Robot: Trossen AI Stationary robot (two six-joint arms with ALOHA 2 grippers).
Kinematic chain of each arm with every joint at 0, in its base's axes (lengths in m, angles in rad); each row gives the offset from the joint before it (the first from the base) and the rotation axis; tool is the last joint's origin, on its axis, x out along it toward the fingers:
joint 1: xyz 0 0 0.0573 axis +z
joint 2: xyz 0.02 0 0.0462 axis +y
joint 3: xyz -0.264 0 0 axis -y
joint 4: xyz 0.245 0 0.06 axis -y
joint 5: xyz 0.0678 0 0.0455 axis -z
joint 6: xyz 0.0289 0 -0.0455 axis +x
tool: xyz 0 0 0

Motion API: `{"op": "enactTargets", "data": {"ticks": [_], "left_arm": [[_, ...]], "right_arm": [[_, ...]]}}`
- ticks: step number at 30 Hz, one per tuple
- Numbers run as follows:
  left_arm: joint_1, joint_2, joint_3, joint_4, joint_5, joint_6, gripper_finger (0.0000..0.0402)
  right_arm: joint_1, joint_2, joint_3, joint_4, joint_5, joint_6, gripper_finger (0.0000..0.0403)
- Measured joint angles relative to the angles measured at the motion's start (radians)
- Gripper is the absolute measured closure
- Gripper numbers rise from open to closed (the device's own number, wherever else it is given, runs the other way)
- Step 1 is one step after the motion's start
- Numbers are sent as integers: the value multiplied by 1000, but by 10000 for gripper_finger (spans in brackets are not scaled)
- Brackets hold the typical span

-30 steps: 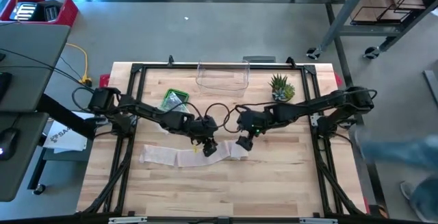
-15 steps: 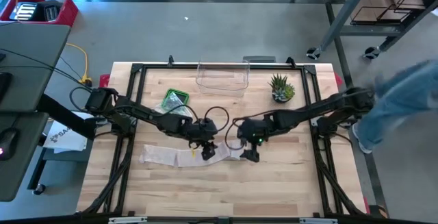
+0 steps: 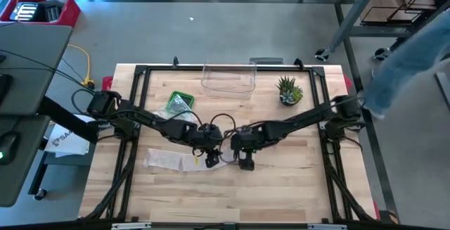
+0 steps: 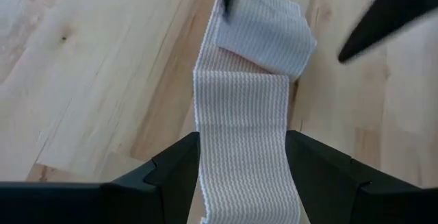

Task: Roll bandage
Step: Roll the bandage

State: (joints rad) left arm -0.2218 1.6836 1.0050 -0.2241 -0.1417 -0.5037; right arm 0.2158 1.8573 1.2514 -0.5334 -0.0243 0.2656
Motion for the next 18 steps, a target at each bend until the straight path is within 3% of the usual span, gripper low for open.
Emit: {"op": "enactTargets", "data": {"ticks": [6, 14, 18], "left_arm": [[-9, 0, 0, -18, -1, -17, 190], [-19, -9, 1, -10, -85, -7, 190], [-19, -10, 1, -12, -88, 16, 190]], "right_arm": [[-4, 49, 58, -153, -9, 138, 26], [31, 40, 128, -201, 170, 25, 26], [42, 40, 136, -223, 167, 73, 26]]}}
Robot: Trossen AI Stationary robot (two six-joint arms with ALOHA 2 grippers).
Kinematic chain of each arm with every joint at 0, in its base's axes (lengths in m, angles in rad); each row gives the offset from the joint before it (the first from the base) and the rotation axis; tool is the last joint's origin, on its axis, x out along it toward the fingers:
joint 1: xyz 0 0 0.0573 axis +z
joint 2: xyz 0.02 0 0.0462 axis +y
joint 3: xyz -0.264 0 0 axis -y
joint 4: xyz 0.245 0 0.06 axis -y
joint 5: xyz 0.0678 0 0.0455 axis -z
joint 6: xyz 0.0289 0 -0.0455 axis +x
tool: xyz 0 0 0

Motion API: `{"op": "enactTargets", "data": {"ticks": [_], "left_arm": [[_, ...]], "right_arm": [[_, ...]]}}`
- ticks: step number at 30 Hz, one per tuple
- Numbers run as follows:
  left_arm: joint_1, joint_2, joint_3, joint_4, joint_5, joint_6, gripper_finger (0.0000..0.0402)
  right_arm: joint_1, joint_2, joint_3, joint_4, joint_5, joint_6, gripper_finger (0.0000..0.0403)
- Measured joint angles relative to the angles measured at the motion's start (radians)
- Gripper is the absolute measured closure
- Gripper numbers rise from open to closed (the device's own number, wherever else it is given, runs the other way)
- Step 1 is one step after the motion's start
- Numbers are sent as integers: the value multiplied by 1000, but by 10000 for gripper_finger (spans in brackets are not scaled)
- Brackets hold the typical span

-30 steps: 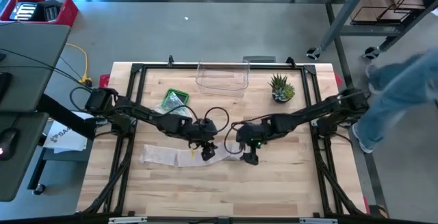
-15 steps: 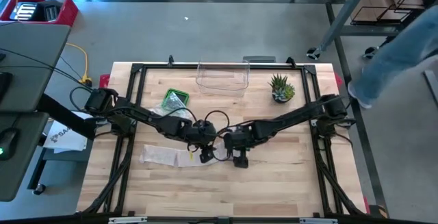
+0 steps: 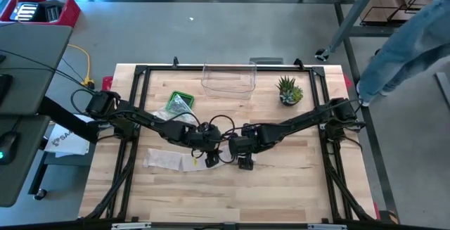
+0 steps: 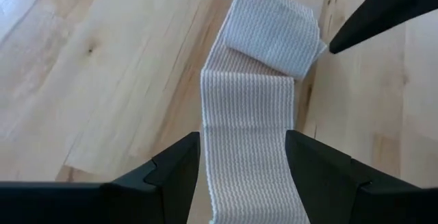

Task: Roll bandage
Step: Roll the bandage

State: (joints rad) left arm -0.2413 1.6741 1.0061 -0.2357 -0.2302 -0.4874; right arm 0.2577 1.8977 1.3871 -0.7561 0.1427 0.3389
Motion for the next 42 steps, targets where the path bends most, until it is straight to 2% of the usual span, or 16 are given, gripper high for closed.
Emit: {"op": "enactTargets", "data": {"ticks": [9, 14, 16, 21, 29, 37, 42], "left_arm": [[2, 0, -32, 49, 19, 35, 190], [2, 0, -44, 84, 26, 62, 190], [3, 0, -45, 84, 26, 62, 190], [3, 0, -45, 85, 27, 71, 190], [3, 0, -45, 84, 29, 71, 190], [21, -2, -45, 116, 38, 73, 190], [42, -5, -45, 125, 53, 78, 190]], "right_arm": [[21, 50, -27, -4, -5, 205, 26], [20, 53, -27, -10, 85, 268, 26], [16, 53, -27, -31, 84, 288, 26], [11, 53, -27, -75, 119, 266, 26], [-6, 49, -21, -75, 104, 261, 26], [-2, 35, 100, -136, 90, 116, 27], [-2, 35, 137, -247, 90, 181, 27]]}}
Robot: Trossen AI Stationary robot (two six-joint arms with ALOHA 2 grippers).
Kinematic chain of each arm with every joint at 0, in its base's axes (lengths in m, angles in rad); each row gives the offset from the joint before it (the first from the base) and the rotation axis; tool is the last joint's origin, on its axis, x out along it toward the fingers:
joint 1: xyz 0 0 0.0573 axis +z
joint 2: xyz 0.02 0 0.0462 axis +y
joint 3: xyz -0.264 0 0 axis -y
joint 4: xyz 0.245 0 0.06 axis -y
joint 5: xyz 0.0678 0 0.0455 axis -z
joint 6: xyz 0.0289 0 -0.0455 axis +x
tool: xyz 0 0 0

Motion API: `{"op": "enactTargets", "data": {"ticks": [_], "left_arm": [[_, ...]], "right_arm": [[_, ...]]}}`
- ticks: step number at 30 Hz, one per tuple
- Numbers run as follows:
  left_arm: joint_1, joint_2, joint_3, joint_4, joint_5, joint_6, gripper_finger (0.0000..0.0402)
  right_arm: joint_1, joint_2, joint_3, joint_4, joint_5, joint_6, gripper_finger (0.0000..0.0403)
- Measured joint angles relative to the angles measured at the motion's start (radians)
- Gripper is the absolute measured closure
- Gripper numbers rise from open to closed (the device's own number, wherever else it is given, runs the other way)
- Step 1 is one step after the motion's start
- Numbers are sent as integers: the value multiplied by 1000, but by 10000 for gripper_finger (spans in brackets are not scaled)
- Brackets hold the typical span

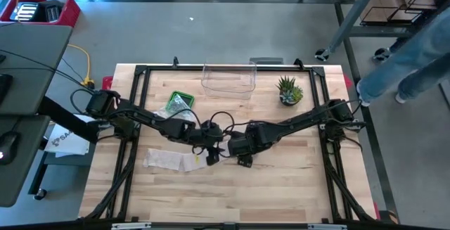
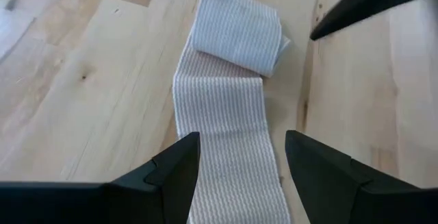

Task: Roll bandage
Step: Roll the bandage

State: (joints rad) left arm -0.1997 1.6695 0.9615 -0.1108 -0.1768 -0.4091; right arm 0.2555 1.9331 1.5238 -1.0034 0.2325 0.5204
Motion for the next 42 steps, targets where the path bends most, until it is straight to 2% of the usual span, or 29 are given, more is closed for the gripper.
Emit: {"op": "enactTargets", "data": {"ticks": [4, 8, 13, 18, 24, 28, 31, 35, 42], "left_arm": [[21, 3, 0, 7, 36, 4, 190], [32, 6, -1, 7, 34, 7, 190], [35, 9, -1, 10, 23, 4, 190], [28, 10, -1, 29, 7, -32, 190], [8, 80, 0, 125, -2, -93, 190], [-9, 122, -1, 120, -3, -173, 190], [-26, 140, -1, 130, -41, -230, 190], [-42, 160, -1, 132, -53, -242, 190], [-62, 182, -1, 136, -55, -245, 190]], "right_arm": [[21, 0, -33, 36, -1, 76, 27], [51, 1, -88, 75, -24, 54, 38], [85, 2, -99, 67, -10, -27, 95], [95, 2, -99, 97, 48, -24, 143], [95, 6, -99, 154, 68, -27, 148], [94, 26, -99, 147, 110, -24, 148], [101, 45, -98, 152, 107, -1, 148], [120, 85, -98, 160, 84, -2, 148], [134, 90, -98, 153, 157, -1, 149]]}}
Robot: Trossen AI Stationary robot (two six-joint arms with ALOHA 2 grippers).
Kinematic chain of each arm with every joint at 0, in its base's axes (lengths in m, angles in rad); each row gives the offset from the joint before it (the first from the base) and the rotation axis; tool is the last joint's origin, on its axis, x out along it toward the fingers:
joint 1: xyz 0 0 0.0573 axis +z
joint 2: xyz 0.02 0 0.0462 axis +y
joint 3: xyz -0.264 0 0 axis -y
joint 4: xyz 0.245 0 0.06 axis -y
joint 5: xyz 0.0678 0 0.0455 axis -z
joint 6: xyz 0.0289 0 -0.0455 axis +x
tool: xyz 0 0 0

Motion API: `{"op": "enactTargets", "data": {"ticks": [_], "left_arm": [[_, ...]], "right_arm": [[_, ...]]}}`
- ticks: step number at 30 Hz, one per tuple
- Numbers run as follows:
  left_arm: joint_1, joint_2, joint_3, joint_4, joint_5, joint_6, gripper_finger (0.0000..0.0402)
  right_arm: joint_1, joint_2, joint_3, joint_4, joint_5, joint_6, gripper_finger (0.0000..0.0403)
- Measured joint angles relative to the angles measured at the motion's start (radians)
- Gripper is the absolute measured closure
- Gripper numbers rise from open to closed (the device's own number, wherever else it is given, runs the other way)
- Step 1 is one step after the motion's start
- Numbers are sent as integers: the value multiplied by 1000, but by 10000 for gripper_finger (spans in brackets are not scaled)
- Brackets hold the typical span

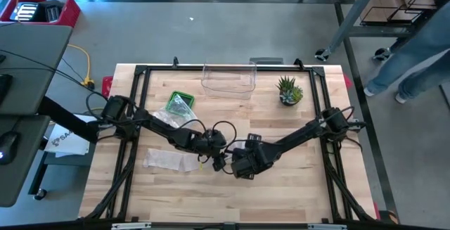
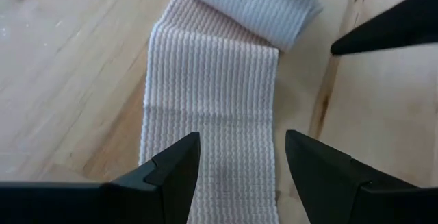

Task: Roll bandage
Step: Roll the bandage

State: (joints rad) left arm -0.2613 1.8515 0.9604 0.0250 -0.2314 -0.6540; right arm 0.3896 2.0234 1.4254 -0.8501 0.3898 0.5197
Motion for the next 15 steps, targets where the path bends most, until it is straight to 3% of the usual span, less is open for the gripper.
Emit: {"op": "enactTargets", "data": {"ticks": [7, 15], "left_arm": [[-4, 0, 0, -2, 0, 1, 190], [-4, 0, 1, -7, -2, 0, 190]], "right_arm": [[-5, -8, 8, -45, 0, 0, 162], [-35, -12, 1, -42, -5, 2, 243]]}}
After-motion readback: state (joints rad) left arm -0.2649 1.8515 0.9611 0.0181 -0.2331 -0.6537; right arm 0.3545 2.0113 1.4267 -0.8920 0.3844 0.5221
